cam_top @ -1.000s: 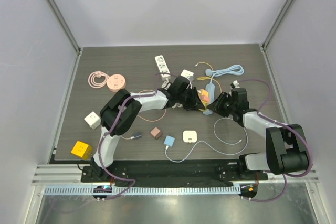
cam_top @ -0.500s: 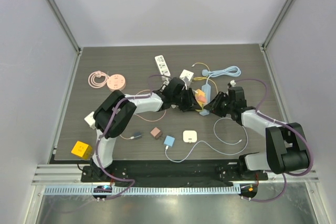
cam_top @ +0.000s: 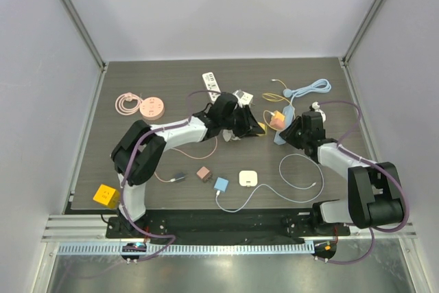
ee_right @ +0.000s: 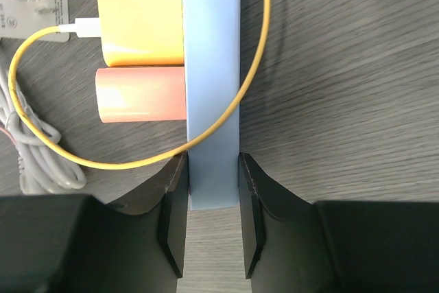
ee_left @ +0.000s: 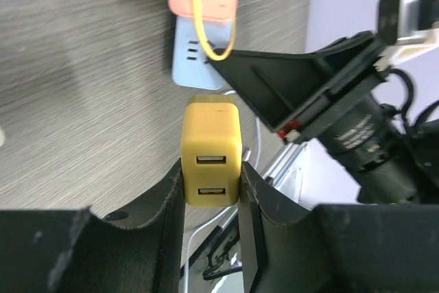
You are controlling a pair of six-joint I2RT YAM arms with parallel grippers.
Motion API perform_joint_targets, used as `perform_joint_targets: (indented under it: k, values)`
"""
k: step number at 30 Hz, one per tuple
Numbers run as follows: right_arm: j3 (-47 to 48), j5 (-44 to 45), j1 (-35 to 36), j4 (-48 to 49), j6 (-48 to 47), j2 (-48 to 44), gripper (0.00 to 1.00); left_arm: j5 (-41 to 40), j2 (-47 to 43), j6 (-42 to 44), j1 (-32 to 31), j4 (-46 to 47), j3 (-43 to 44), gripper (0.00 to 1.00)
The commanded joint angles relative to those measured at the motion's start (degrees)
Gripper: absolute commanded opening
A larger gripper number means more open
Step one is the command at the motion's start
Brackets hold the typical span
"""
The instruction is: Pull the plug off the socket
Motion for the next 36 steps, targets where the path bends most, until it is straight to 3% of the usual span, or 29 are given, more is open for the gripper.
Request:
perform_joint_targets:
  k: [1,10,19,22,23,25,26,32,33,36]
  values:
    - [-1.1,8.9,-0.3,-6.5,-1.7,1.6,0.01,2.8,-0.9,-0.3,0.4,1.4,2.6,0.00]
    - [-4.3,2.5,-0.4,-3.3,-3.8,-3.6,0.01,4.5,-7.1,9.7,-2.9,-5.8,-7.8,0.01]
    - [-5.6,-7.3,-0.3,0.0,-3.7,-3.9,0.01,3.9,-3.7,8.8,-6.8,-4.7,-8.6,0.14]
    - [-5.5,-7.2,-0.4,0.0,-4.1,-4.0,0.01,3.0,-3.7,8.3,-7.6,-4.7,-9.5,0.26]
    - [-5.5,-7.5,-0.3,0.0,-4.3,-4.0,0.01,2.2,-4.3,8.1,-7.6,-4.7,-9.9,0.39]
    - [-5.4,-7.9,-0.3,0.0,-4.4,-3.7,0.01,1.2,-5.2,8.1,-7.5,-4.7,-11.0,0.54]
    - [-5.4,-8.2,-0.4,0.0,-4.4,-3.5,0.01,0.7,-5.6,8.4,-7.5,-4.7,-11.4,0.67]
    - [-5.4,-9.4,-0.4,-0.1,-4.4,-3.4,0.01,1.5,-6.6,8.9,-4.2,-6.3,-6.5,0.85]
    - [-5.4,-9.9,-0.4,-0.1,-4.5,-3.3,0.01,1.6,-5.5,8.9,-2.4,-7.1,-3.5,0.91]
    - [-5.4,-10.9,-0.4,0.0,-4.9,-3.0,0.01,1.8,-2.7,10.2,0.3,-10.8,4.5,0.95]
